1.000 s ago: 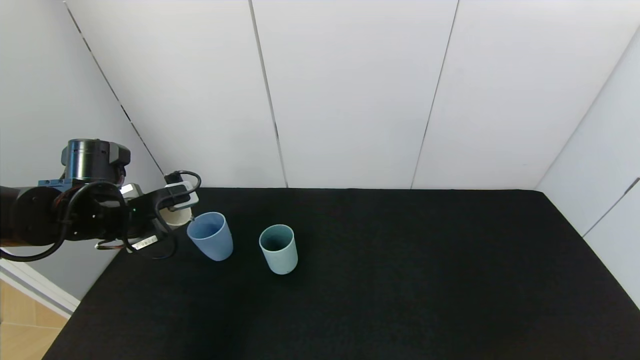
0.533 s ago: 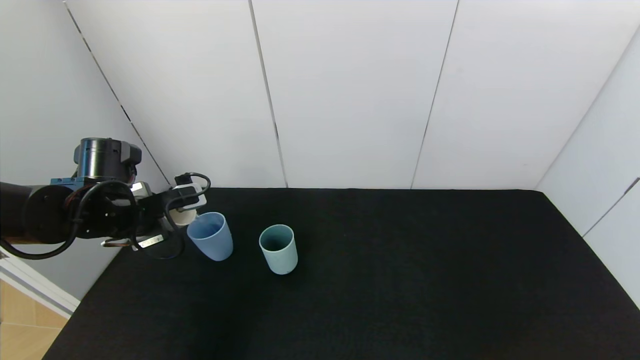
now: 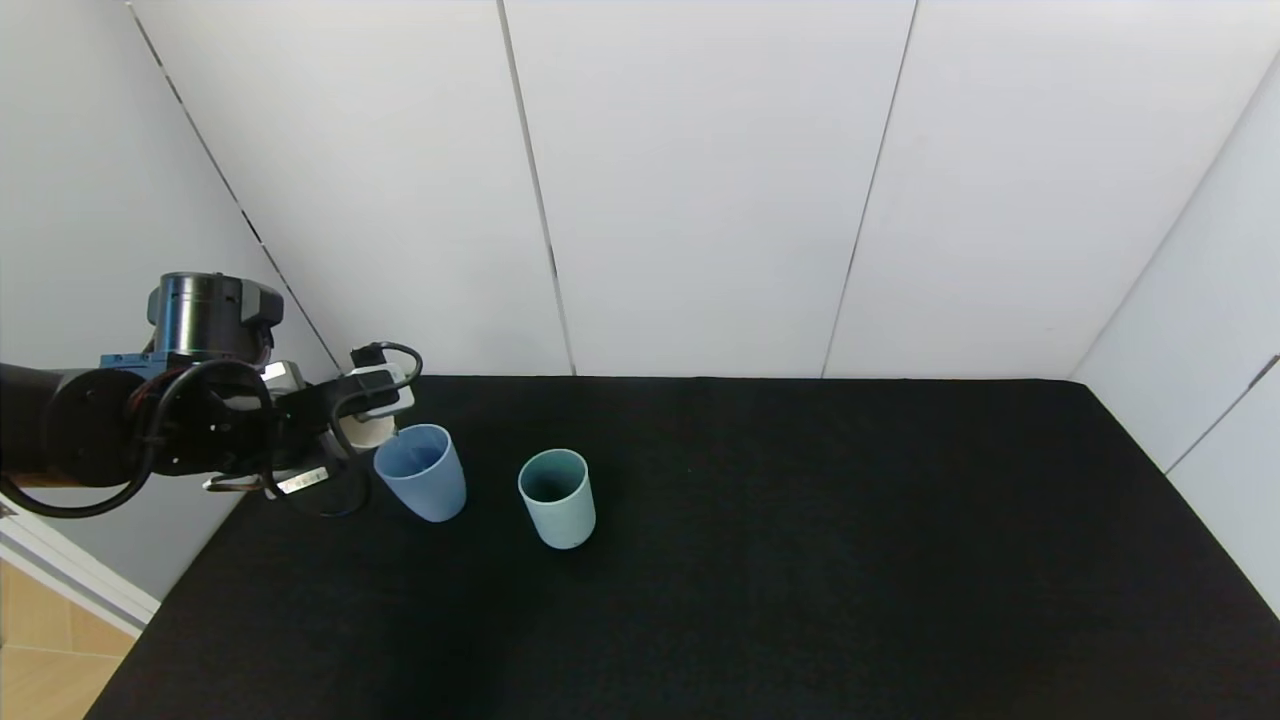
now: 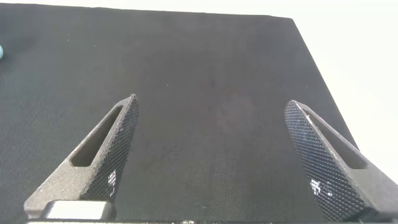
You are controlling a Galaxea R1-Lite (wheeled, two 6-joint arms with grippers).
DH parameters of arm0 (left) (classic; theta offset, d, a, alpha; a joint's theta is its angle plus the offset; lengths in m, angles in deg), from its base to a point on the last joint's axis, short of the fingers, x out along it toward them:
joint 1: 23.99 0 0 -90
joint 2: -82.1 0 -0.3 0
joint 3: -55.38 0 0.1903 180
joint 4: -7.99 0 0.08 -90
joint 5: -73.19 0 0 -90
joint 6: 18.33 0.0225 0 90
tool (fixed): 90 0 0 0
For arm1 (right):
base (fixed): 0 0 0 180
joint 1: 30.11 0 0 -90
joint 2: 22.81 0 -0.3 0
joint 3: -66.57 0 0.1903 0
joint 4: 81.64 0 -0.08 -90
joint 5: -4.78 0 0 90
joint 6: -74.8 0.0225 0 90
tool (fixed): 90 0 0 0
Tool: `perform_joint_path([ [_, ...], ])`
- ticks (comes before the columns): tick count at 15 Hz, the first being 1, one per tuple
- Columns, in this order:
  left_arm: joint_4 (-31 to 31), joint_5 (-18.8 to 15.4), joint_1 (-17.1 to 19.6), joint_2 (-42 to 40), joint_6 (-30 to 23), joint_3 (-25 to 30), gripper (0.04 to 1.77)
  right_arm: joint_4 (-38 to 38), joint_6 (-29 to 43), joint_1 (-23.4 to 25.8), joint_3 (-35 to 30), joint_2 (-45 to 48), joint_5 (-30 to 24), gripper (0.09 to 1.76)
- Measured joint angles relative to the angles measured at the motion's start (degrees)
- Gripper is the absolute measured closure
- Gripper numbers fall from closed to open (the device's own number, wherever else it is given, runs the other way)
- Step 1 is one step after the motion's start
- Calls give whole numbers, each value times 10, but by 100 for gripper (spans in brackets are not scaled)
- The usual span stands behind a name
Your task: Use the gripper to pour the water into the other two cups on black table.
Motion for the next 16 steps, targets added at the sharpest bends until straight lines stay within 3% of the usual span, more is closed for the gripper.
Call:
perform_joint_path([
  [4, 0, -20, 5, -7, -43, 7, 62, 0, 0, 0, 0, 0, 0, 14],
  [10, -4, -119, 23, -29, -136, 24, 62, 0, 0, 0, 0, 0, 0, 14],
  [14, -105, -195, 24, -84, -172, 35, 62, 0, 0, 0, 0, 0, 0, 14],
  [16, -132, -212, 14, -113, -181, 35, 62, 0, 0, 0, 0, 0, 0, 14],
])
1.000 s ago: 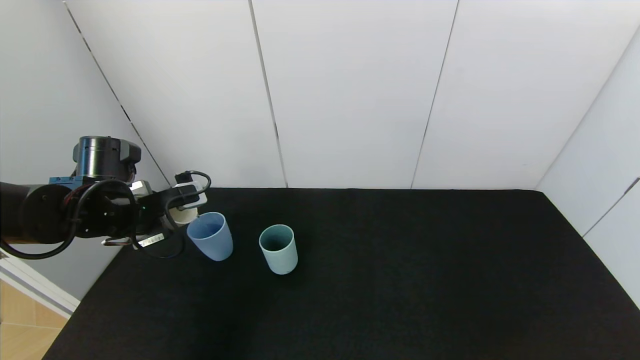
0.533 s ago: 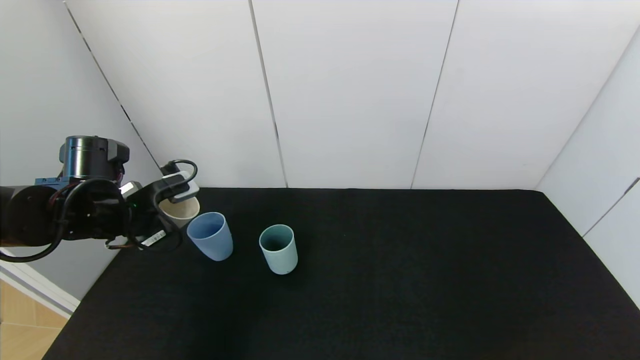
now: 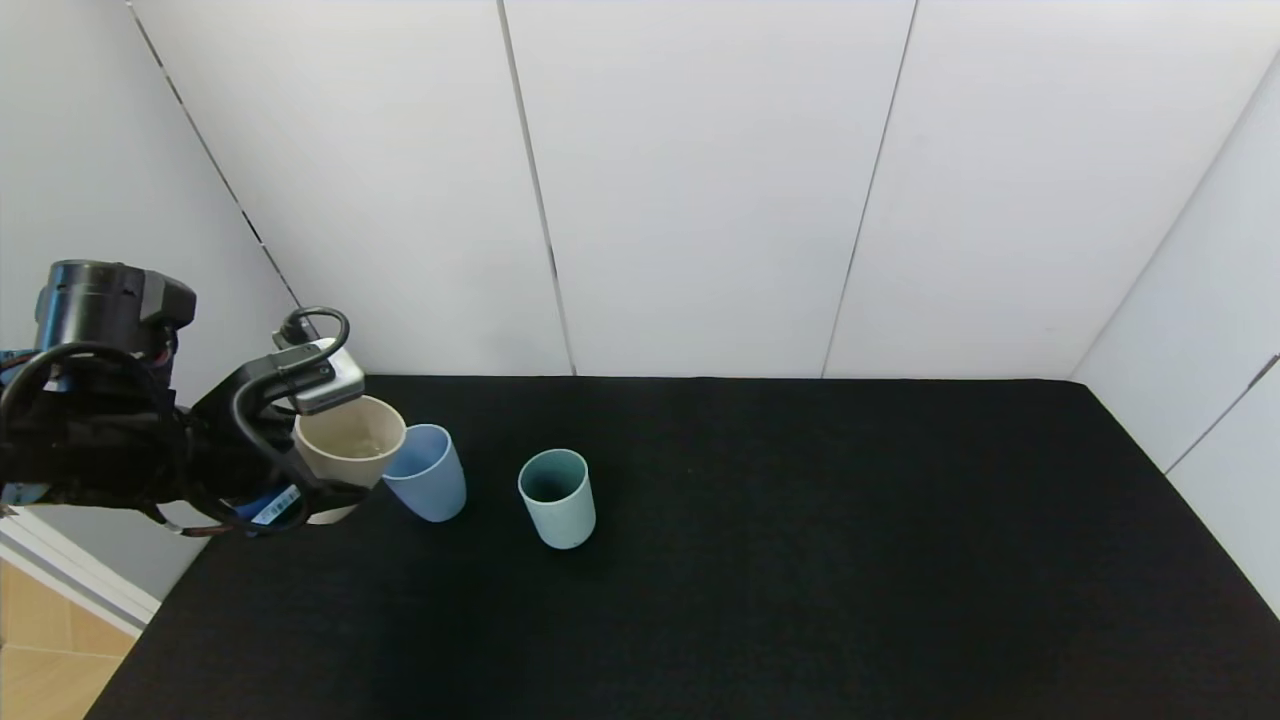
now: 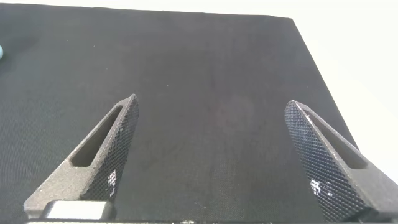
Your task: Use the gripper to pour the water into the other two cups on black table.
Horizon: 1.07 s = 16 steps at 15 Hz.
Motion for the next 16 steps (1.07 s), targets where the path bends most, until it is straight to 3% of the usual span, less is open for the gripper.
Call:
perform_joint_path([
  [6, -18, 11, -82, -31, -20, 0, 62, 0, 0, 0, 0, 0, 0, 14],
  [11, -17, 84, -156, -10, -17, -12, 62, 0, 0, 0, 0, 0, 0, 14],
  [16, -16, 134, -183, 41, -14, -44, 62, 0, 0, 0, 0, 0, 0, 14],
])
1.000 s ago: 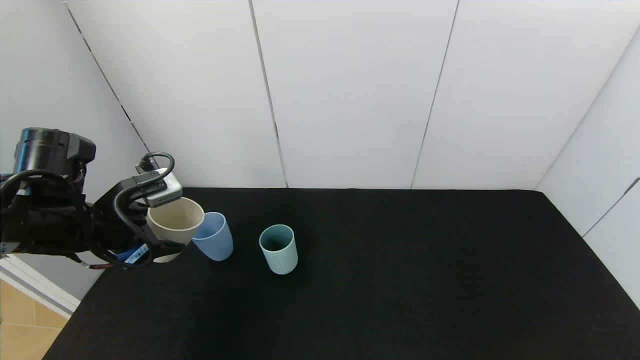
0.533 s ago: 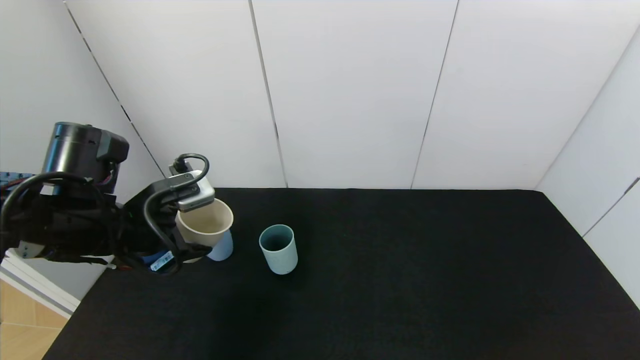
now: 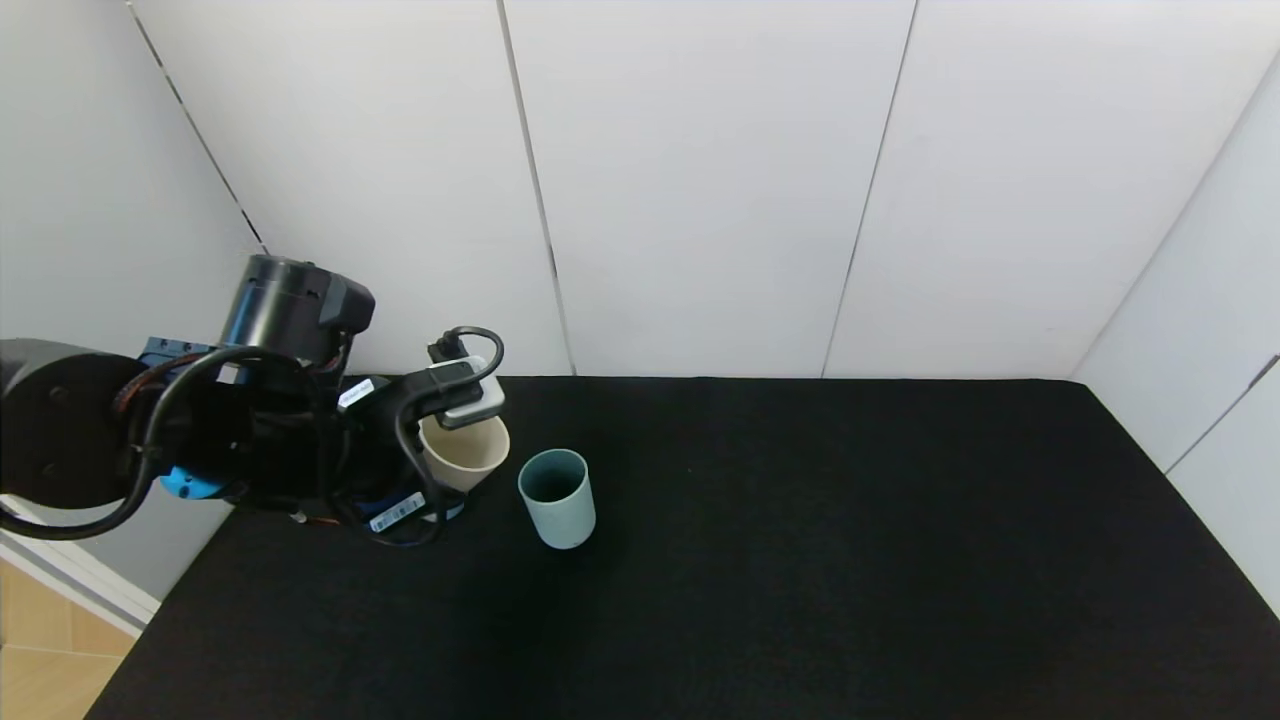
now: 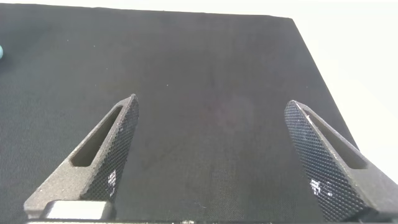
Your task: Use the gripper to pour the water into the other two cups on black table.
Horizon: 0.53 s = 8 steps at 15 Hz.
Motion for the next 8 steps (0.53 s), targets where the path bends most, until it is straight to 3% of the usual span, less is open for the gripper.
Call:
perform_joint_path([
  [4, -6, 40, -14, 40, 12, -34, 62, 0, 0, 0, 0, 0, 0, 14],
  [8, -65, 70, -32, 67, 22, -84, 62, 0, 0, 0, 0, 0, 0, 14],
])
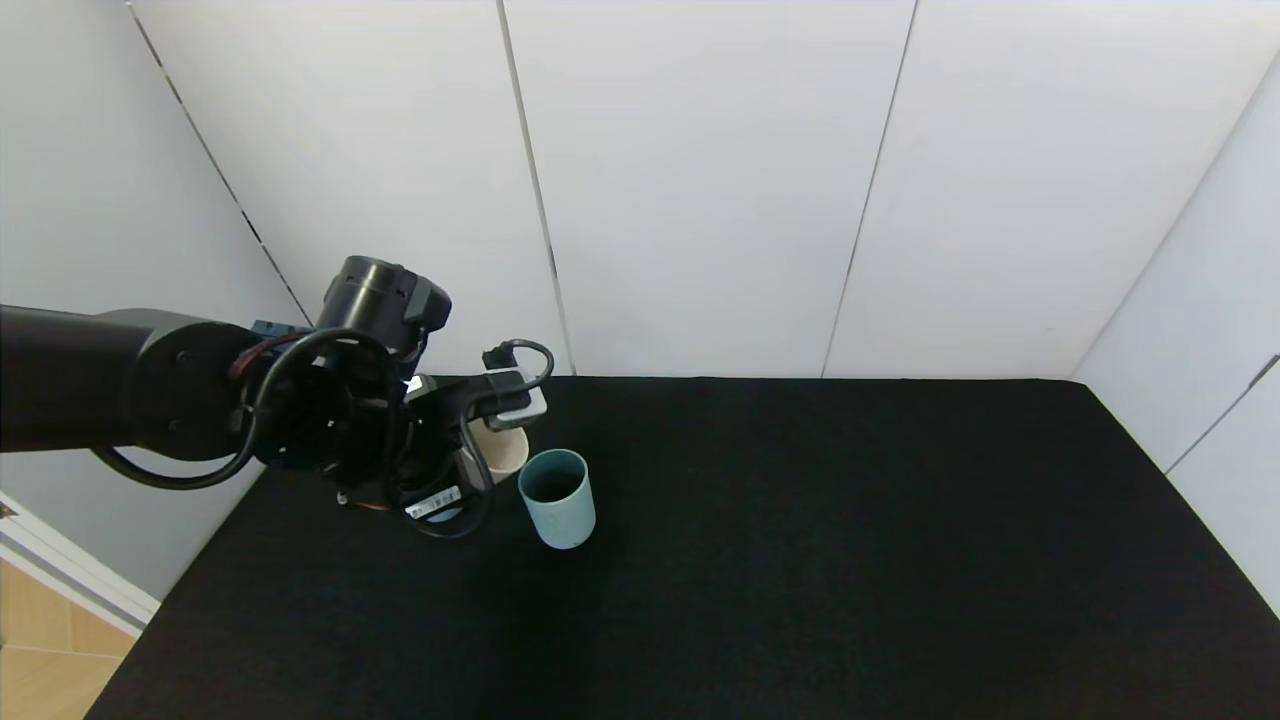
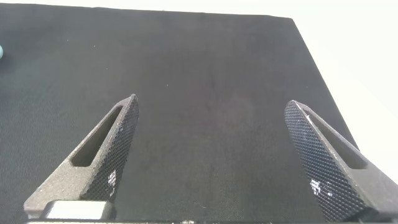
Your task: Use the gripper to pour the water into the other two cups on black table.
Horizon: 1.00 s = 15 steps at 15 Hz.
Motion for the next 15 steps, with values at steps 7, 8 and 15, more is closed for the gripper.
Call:
perform_joint_path([
  [7, -26, 68, -14, 37, 41, -59, 62, 0, 0, 0, 0, 0, 0, 14],
  [8, -26, 77, -16, 40, 49, -61, 62, 0, 0, 0, 0, 0, 0, 14],
  [15, -26, 103, -18, 52, 107, -67, 62, 0, 0, 0, 0, 0, 0, 14],
])
